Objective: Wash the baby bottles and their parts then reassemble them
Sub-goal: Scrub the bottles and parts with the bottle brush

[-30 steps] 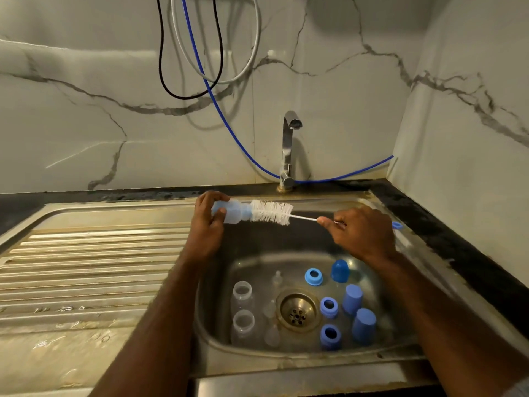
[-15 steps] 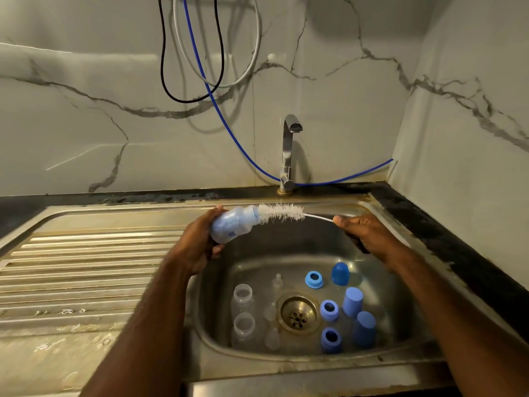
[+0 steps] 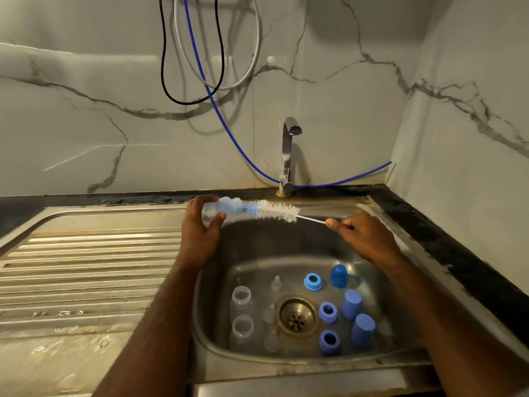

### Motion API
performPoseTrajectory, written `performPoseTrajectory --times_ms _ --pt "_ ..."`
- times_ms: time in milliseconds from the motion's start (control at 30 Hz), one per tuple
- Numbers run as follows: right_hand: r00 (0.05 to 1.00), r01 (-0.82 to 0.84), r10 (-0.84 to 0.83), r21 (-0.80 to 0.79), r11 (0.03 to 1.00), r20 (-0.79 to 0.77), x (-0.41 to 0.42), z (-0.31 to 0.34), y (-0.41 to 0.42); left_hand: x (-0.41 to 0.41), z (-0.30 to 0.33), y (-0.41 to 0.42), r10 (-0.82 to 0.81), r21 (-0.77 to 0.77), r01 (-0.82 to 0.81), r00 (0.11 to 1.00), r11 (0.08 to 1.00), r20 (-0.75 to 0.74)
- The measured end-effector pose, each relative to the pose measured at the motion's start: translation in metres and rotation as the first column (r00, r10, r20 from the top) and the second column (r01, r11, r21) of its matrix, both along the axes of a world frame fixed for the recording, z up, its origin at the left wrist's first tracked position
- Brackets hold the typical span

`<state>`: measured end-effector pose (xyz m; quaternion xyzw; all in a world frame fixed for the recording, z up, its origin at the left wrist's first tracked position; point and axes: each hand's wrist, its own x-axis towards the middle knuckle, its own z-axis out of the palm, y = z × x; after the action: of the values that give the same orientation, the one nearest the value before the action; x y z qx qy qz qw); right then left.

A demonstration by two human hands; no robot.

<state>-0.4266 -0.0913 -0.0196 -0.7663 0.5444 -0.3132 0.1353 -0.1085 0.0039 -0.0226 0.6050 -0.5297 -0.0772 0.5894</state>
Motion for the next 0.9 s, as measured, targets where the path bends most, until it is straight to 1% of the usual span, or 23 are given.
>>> performPoseTrajectory --times_ms 33,67,100,133,200,267,333,367,400,433,467,500,533,567,600,667,700,733,767,833,867,900 --pt "0.998 -0.046 0.043 0.068 0.997 0.045 -0.001 0.002 0.000 -0.001 -0.001 -0.001 0.027 0.008 -0.026 0.997 1.000 -0.073" --pt "0.997 -0.071 0.066 0.103 0.992 0.051 0.000 0.004 0.000 -0.003 -0.001 -0.003 0.060 0.022 -0.058 0.990 0.998 -0.128" --pt "0.997 -0.070 0.068 0.100 0.993 0.024 0.002 0.005 0.001 -0.004 -0.001 -0.004 0.100 0.035 -0.096 0.983 0.995 -0.152" --pt "0.999 -0.049 0.051 0.076 0.996 -0.020 0.004 0.006 0.003 -0.007 -0.001 -0.006 0.139 0.043 -0.134 0.980 0.990 -0.142" --pt "0.994 0.025 -0.024 0.004 1.000 -0.105 0.013 0.009 0.007 -0.014 0.000 -0.008 0.200 0.046 -0.198 0.978 0.979 -0.057" --pt "0.987 0.083 -0.087 -0.033 0.996 -0.134 0.018 0.011 0.009 -0.018 -0.001 -0.009 0.239 0.044 -0.240 0.970 0.970 0.040" --pt "0.992 0.078 -0.075 0.027 0.997 -0.104 0.016 0.011 0.007 -0.017 -0.001 -0.010 0.247 0.036 -0.250 0.967 0.968 0.068" --pt "0.997 0.047 -0.041 0.095 0.994 -0.061 0.013 0.011 0.005 -0.014 -0.002 -0.011 0.234 0.037 -0.235 0.972 0.971 0.031" --pt "1.000 0.006 -0.004 0.168 0.986 -0.007 0.010 0.012 0.004 -0.010 -0.004 -0.011 0.214 0.046 -0.212 0.975 0.976 -0.052" --pt "0.999 -0.034 0.026 0.224 0.974 0.039 0.007 0.012 0.003 -0.006 -0.005 -0.012 0.186 0.063 -0.177 0.968 0.982 -0.172" --pt "0.997 -0.062 0.048 0.253 0.966 0.061 0.006 0.013 0.003 -0.002 -0.005 -0.012 0.161 0.083 -0.143 0.942 0.986 -0.295" --pt "0.996 -0.079 0.065 0.266 0.961 0.062 0.005 0.012 0.003 0.000 -0.004 -0.012 0.162 0.110 -0.129 0.910 0.986 -0.382" --pt "0.996 -0.086 0.076 0.273 0.958 0.047 0.006 0.011 0.002 0.002 -0.004 -0.012 0.184 0.139 -0.138 0.888 0.981 -0.422" --pt "0.997 -0.081 0.079 0.269 0.960 0.017 0.008 0.010 0.001 0.003 -0.003 -0.012 0.212 0.153 -0.161 0.881 0.975 -0.422" --pt "0.997 -0.059 0.068 0.232 0.971 -0.030 0.009 0.008 0.001 0.002 -0.002 -0.012 0.244 0.149 -0.202 0.896 0.968 -0.370" --pt "0.991 0.018 -0.011 0.057 0.998 -0.131 0.014 0.003 0.003 -0.002 -0.002 -0.009 0.307 0.115 -0.292 0.939 0.949 -0.151" --pt "0.987 0.047 -0.052 -0.038 0.998 -0.155 0.016 0.002 0.004 -0.004 -0.003 -0.008 0.323 0.100 -0.317 0.945 0.943 -0.055" --pt "0.986 0.052 -0.067 -0.097 0.994 -0.155 0.018 0.000 0.003 -0.005 -0.003 -0.009 0.333 0.095 -0.331 0.943 0.939 -0.006" --pt "0.988 0.040 -0.055 -0.107 0.993 -0.143 0.019 -0.002 0.002 -0.006 -0.003 -0.009 0.341 0.097 -0.341 0.940 0.935 0.010" --pt "0.995 -0.004 0.002 -0.015 1.000 -0.098 0.017 -0.003 -0.001 -0.007 -0.003 -0.010 0.350 0.089 -0.347 0.936 0.934 -0.028" --pt "0.997 -0.023 0.025 0.038 0.999 -0.077 0.016 -0.003 -0.002 -0.005 -0.004 -0.011 0.357 0.101 -0.348 0.929 0.932 -0.100" --pt "0.997 -0.033 0.037 0.054 0.998 -0.073 0.013 -0.003 -0.003 -0.001 -0.004 -0.012 0.358 0.125 -0.338 0.909 0.933 -0.212"
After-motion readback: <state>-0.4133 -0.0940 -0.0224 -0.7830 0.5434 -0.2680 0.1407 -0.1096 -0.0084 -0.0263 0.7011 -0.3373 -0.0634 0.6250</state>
